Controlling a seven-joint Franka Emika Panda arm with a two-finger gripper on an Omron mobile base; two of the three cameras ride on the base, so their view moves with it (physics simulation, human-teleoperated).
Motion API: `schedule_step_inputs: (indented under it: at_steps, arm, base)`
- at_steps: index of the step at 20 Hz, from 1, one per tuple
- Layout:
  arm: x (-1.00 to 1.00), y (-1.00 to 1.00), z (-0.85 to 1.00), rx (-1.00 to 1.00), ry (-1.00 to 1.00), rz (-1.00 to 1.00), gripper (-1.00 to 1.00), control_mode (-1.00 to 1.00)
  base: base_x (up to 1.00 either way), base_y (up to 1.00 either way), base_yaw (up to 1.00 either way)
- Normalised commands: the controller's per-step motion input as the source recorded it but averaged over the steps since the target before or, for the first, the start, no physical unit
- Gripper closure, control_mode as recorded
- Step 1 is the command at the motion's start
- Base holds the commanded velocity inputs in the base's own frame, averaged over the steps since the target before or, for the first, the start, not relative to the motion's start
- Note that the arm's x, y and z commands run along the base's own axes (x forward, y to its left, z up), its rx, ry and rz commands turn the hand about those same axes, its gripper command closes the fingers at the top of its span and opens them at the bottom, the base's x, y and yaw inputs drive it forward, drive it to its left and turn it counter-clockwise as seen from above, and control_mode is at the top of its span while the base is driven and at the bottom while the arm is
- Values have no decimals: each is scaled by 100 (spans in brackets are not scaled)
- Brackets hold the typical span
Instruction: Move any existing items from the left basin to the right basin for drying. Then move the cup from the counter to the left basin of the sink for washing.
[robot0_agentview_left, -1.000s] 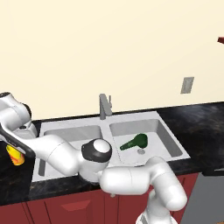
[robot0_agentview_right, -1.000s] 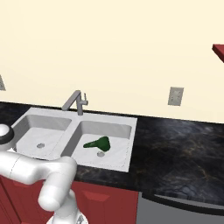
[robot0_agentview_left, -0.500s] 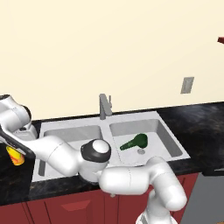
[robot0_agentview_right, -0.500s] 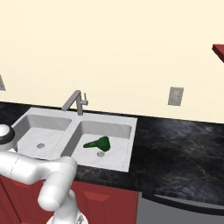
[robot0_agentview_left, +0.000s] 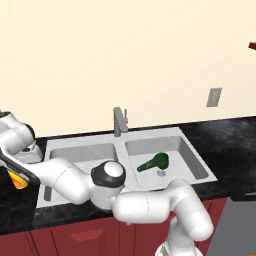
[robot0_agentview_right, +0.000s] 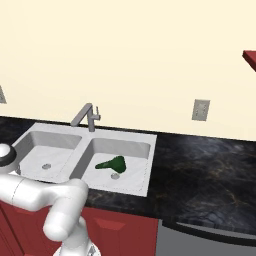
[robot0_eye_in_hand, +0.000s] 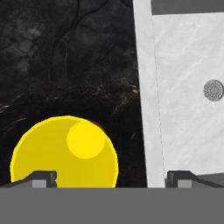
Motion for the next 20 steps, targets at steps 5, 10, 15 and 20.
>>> schedule_step_inputs:
  at_steps: [5,10,15,20]
  arm:
    - [2,0,-9,0,-2,3,-100,-100]
    - [8,0,-9,0,0,3,-100,-100]
    - [12,0,-10,0,0,2,-100,-100]
    - [3,0,-10,0,0,1,-100,-100]
  base:
    - [0,0,0]
    - [0,0,0]
    - [0,0,0]
    - [0,0,0]
